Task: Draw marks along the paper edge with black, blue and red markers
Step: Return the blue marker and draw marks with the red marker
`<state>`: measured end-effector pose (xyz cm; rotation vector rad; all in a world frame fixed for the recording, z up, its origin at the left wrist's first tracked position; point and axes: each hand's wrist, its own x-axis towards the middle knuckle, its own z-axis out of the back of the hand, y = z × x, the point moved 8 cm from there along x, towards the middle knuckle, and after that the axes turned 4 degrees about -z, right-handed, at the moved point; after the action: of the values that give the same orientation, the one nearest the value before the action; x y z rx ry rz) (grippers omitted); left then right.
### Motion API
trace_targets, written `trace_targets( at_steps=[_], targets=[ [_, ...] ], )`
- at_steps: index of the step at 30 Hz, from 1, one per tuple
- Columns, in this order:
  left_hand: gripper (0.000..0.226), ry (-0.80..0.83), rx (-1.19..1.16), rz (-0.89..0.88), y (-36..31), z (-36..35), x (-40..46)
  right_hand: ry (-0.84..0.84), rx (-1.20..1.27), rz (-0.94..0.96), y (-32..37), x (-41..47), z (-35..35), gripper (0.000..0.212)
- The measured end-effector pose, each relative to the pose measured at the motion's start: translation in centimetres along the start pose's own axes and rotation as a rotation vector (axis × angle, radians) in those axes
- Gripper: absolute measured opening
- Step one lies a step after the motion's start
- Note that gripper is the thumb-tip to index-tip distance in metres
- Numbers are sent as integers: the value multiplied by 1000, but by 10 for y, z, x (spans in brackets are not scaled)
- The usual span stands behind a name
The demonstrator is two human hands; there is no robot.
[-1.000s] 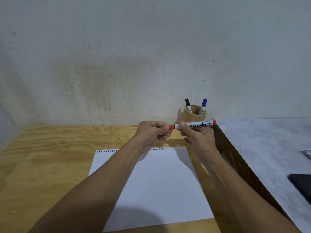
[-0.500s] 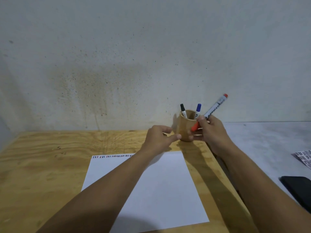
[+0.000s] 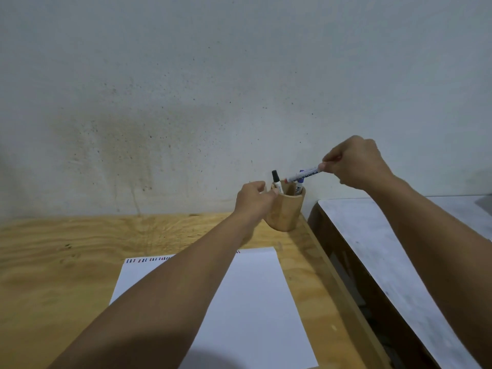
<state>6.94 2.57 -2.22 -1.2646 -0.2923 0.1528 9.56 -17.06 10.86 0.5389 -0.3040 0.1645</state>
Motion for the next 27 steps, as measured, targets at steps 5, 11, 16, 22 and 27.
trace_targets(
  at_steps=[5, 11, 16, 22, 27],
  targets=[
    [31, 14, -12, 9, 1, -10, 5, 76, -109, 73, 17, 20, -25, 17],
    [15, -31, -106, 50, 14, -16, 8, 95, -162, 150, 28, 35, -49, 32],
    [19, 6, -186, 87, 18, -19, 9, 72, -35, 129, 24, 39, -61, 32],
    [33, 7, -223, 104, 20, -17, 12, 8, 0, 91, 14, 37, -75, 19],
    [51, 10, -230, 118, 22, -17, 12, -4, 25, 62, 4, 34, -83, 12]
  ],
)
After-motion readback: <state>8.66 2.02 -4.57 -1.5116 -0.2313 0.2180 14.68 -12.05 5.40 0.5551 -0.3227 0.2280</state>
